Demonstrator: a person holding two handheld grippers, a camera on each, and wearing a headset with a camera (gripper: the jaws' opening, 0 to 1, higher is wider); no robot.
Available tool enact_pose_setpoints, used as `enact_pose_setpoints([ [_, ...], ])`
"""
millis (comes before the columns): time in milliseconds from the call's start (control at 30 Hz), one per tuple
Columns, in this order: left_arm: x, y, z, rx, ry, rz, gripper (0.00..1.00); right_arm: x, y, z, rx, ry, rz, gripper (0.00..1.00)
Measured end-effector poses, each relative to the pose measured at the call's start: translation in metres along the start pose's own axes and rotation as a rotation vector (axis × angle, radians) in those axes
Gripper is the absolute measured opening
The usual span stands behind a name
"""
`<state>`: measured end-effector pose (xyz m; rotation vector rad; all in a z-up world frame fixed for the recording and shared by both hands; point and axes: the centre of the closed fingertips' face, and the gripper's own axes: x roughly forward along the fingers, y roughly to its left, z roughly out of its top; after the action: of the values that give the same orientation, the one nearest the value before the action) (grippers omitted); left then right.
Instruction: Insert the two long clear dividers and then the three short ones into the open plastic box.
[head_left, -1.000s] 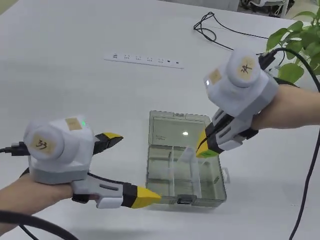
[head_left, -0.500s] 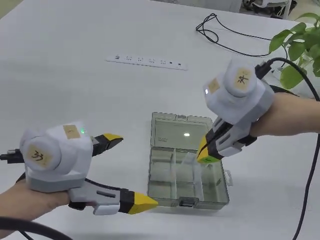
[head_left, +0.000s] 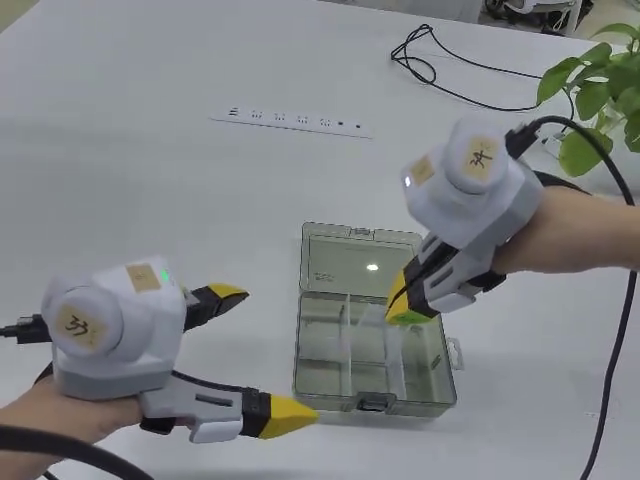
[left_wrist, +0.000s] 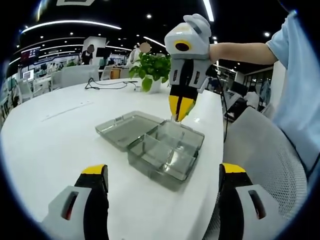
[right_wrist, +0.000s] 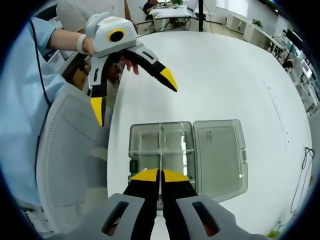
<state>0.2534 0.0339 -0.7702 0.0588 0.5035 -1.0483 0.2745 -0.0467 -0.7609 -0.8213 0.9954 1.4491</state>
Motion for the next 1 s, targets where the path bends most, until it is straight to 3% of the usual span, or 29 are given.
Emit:
enact_pose_setpoints([
  [500,-0.001,-0.001,-0.003,-0.012,0.006,-0.002,0.92,0.002,0.000,-0.001,-0.042,-0.022,-0.009,0.02],
  [800,-0.001,-0.001,-0.003,-0.015,0.006,-0.001,0.91,0.009,0.000,-0.001,-0.045,0.006,-0.017,0.02],
  [1000,-0.001,-0.002,-0.003,-0.013,0.005,-0.004,0.90,0.023,0.000,-0.005,-0.063,0.042,-0.039,0.02],
])
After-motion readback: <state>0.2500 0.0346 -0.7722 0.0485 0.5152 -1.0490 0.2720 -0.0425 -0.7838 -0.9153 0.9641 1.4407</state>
